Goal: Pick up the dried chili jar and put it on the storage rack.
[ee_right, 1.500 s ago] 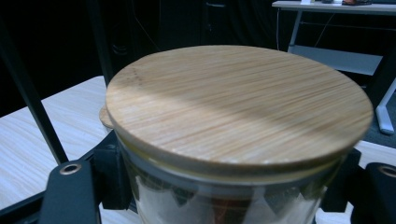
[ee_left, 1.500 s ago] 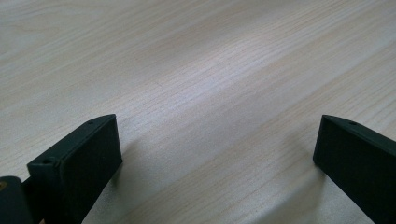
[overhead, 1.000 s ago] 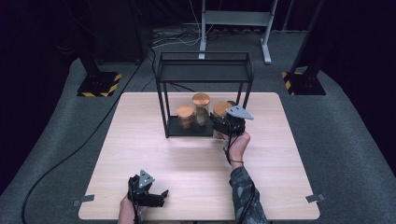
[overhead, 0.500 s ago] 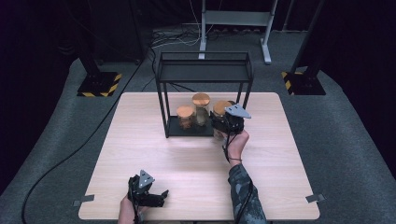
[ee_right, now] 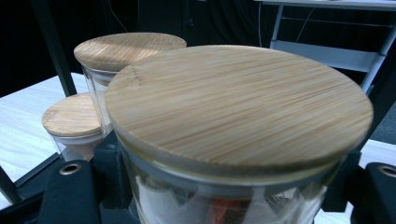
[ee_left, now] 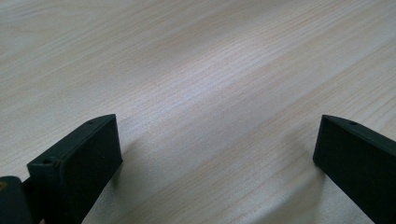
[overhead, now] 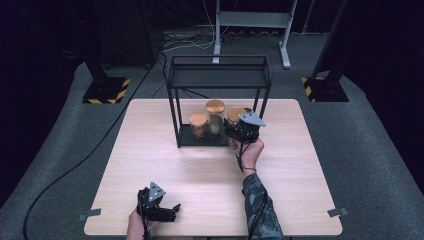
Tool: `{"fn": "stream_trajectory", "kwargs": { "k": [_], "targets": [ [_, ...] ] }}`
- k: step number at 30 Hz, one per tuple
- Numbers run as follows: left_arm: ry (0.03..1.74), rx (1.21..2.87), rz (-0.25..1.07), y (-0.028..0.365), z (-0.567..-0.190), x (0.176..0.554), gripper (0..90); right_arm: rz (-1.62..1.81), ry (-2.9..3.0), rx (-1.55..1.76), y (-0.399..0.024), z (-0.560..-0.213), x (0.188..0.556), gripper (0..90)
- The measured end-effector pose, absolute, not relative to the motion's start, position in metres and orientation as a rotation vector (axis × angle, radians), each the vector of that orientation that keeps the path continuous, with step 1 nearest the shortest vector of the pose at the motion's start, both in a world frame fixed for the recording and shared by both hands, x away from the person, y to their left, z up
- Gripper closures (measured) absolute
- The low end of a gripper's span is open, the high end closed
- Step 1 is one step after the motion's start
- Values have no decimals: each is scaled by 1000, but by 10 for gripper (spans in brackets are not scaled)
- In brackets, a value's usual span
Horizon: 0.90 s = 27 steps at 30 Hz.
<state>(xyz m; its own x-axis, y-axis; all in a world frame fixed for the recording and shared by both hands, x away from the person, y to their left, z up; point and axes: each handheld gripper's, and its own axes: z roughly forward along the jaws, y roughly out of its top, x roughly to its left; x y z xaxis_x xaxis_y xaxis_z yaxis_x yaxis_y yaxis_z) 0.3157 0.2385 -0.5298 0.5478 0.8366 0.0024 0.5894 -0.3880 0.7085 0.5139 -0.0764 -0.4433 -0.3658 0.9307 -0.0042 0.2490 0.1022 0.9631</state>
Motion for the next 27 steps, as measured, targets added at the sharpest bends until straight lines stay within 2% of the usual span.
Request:
{"fn": "stream_trajectory", "kwargs": {
  "k": [27],
  "targets": [
    [1141, 2120, 478, 239, -530, 316, 3, 1335, 1679, 1195, -72, -455, 529, 245]
  ]
}}
